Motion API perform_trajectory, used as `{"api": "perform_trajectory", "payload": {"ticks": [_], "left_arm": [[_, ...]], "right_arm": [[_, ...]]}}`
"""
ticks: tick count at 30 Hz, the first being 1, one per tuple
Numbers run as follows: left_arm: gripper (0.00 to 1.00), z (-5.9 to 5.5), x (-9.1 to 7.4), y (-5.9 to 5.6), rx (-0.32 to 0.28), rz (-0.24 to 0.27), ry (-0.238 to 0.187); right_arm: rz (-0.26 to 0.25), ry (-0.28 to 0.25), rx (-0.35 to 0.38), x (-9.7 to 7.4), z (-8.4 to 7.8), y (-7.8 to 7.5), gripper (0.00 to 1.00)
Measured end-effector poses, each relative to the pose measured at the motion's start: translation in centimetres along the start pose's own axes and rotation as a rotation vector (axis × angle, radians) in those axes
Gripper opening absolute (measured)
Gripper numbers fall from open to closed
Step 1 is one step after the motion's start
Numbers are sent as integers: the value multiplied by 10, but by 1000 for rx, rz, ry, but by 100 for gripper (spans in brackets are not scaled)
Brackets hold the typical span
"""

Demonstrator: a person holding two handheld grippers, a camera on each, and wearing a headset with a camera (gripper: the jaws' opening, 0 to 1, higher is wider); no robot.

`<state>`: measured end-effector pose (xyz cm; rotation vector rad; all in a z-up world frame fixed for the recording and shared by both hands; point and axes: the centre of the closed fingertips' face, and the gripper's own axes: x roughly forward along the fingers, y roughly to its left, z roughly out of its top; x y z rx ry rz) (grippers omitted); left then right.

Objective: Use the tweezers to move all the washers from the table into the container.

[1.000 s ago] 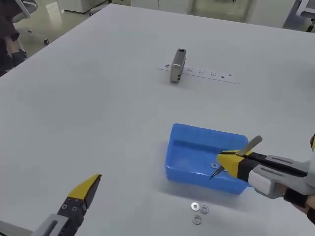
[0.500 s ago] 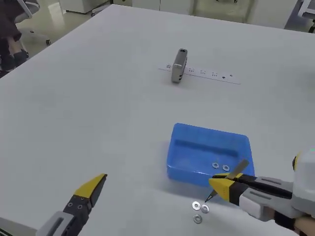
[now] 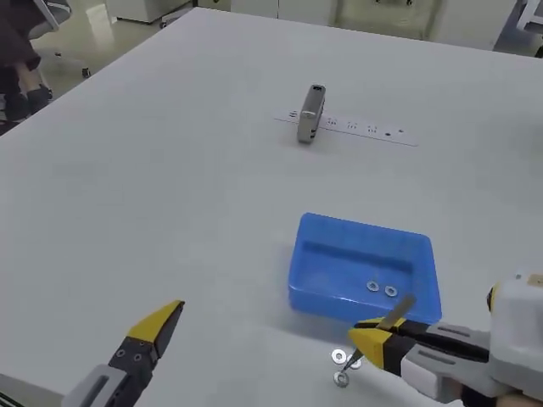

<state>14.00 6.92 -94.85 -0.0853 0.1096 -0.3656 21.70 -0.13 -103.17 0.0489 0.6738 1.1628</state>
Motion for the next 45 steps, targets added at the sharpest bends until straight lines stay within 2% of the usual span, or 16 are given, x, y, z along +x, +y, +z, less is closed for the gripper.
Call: {"api": "perform_trajectory", "payload": {"ticks": [7, 13, 14, 19, 22, 24, 25, 26, 28, 30, 31, 33, 35, 38, 43, 45], "left_arm": [[94, -1, -1, 0, 0, 0, 3], [94, -2, -1, 0, 0, 0, 3], [94, -2, -1, 0, 0, 0, 3], [94, -3, -2, 0, 0, 0, 3], [94, -2, -2, 0, 0, -1, 3], [94, -2, -2, 0, 0, -1, 3], [93, -2, -2, 0, 0, -1, 2], [93, -2, -2, 0, 1, -1, 2], [93, -2, -2, 0, 1, 0, 2], [94, -2, -2, 0, 1, 0, 2], [94, -2, -2, 0, 1, 0, 2], [94, -2, -2, 0, 1, -1, 1], [94, -2, -2, 0, 1, -1, 1], [94, -2, -2, 0, 1, -1, 1], [94, -3, -2, 0, 1, 0, 1], [94, -3, -1, 0, 1, 0, 1]], "right_arm": [[16, 12, 19, 1, -5, 4, 3], [19, 22, -21, 1, -10, 7, 4], [22, 12, -47, 1, -9, 8, 4], [36, 44, -214, 1, -14, 22, 4], [39, 58, -289, 1, -16, 27, 4], [34, 63, -357, 2, -18, 30, 4], [12, 59, -385, 3, -19, 29, 4], [10, 53, -374, 4, -20, 31, 3], [-9, 40, -417, 5, -19, 30, 3], [-28, 55, -458, 4, -19, 29, 2], [-34, 64, -504, 4, -19, 30, 2], [-28, 76, -565, 6, -21, 36, 2], [-25, 85, -588, 9, -22, 39, 2], [-30, 87, -575, 10, -19, 36, 2], [-35, 77, -444, 7, -18, 30, 2], [-42, 51, -414, 4, -13, 29, 2]]}}
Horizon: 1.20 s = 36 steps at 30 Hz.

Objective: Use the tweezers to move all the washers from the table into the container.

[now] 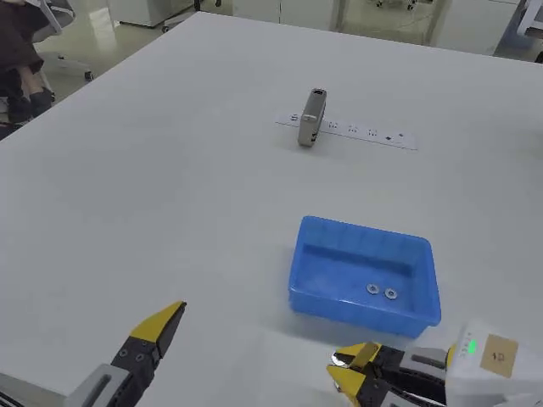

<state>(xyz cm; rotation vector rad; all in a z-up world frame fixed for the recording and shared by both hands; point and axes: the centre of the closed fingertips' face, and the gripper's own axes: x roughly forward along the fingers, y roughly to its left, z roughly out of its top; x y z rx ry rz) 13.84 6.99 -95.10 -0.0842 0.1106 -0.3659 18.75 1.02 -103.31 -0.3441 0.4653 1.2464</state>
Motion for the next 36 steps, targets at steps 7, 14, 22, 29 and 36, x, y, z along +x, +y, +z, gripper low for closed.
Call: {"api": "perform_trajectory", "payload": {"ticks": [7, 14, 22, 29, 36], "left_arm": [[93, 0, 0, 0, 0, 0, 1], [93, 0, 1, 0, 0, 0, 2], [93, 1, 1, 0, 0, 0, 2], [94, 1, 1, -1, 0, 0, 1], [94, 1, 0, 0, -1, 0, 2]], "right_arm": [[-11, -24, 15, -9, 10, -3, 2], [-19, -33, 12, -16, 20, -4, 2], [-29, -68, 18, -23, 38, -10, 2], [-35, -87, 20, -27, 51, -18, 3], [-49, -109, 41, -28, 59, -29, 3]]}}
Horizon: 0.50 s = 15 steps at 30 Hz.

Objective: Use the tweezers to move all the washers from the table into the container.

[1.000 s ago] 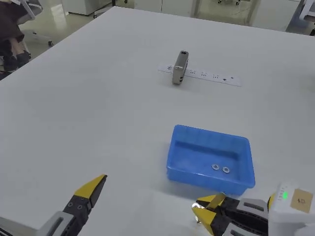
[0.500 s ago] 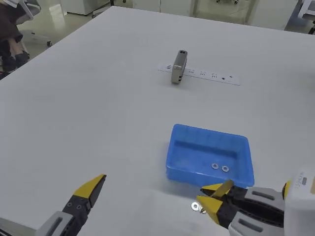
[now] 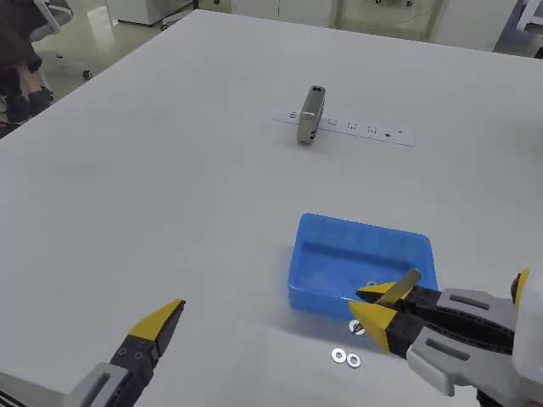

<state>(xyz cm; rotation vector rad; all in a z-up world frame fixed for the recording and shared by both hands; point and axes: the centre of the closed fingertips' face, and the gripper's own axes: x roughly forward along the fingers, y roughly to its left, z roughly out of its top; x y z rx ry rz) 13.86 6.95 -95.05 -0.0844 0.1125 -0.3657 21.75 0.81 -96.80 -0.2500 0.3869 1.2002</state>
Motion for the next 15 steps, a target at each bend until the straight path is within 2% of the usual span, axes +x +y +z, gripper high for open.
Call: {"api": "perform_trajectory", "payload": {"ticks": [9, 15], "left_arm": [[94, 0, 0, 0, 0, 1, 1], [93, 0, 0, 0, 1, 0, 2]], "right_arm": [[-3, -16, 35, -1, 5, -8, 3], [7, -28, 22, 3, 14, -18, 3]]}}
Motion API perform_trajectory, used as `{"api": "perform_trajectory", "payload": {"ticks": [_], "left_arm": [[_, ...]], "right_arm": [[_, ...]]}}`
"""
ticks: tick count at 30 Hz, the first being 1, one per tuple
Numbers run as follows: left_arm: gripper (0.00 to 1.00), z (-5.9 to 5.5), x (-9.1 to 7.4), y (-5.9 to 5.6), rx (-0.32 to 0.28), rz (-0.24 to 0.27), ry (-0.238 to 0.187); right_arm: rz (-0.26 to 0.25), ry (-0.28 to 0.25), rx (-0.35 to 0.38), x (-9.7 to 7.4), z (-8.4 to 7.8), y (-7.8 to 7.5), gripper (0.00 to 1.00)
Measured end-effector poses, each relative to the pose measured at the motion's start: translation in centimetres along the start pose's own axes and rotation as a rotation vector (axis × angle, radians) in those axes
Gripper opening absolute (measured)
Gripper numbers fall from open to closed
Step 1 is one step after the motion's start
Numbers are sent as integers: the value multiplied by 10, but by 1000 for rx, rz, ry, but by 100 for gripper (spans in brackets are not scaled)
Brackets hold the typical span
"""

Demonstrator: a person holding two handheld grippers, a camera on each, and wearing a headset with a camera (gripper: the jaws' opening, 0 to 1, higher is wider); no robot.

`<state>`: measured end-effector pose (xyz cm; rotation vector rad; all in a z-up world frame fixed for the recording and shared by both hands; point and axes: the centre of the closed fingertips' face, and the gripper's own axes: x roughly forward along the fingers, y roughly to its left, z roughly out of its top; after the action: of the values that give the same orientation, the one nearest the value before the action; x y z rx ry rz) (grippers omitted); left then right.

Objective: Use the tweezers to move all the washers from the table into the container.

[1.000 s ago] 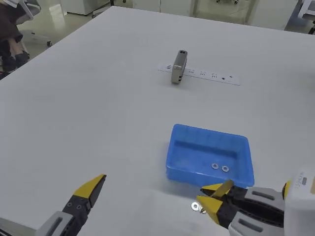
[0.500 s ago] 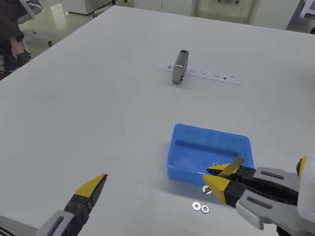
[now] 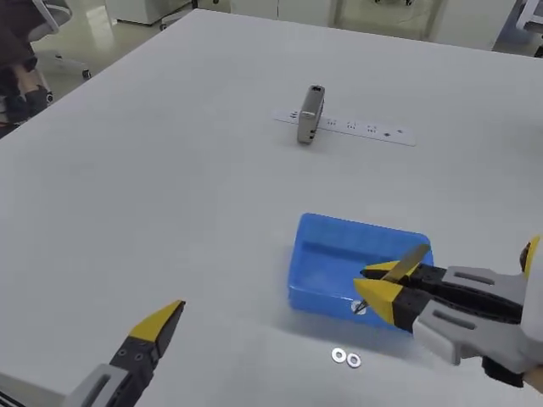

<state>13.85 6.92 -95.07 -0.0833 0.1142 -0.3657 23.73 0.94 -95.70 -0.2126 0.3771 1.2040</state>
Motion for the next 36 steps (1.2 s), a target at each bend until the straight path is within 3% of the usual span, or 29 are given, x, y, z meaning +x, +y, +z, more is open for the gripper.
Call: {"api": "perform_trajectory", "payload": {"ticks": [10, 17, 36], "left_arm": [[93, 0, 0, 0, -1, -1, 2], [93, 0, 0, 1, -1, 0, 4], [93, -6, -2, 2, -1, 2, 7]], "right_arm": [[-5, 2, -15, 11, 6, -19, 3], [-10, 2, 20, 25, 4, -35, 3], [-24, 61, 62, 44, -17, -60, 3]]}}
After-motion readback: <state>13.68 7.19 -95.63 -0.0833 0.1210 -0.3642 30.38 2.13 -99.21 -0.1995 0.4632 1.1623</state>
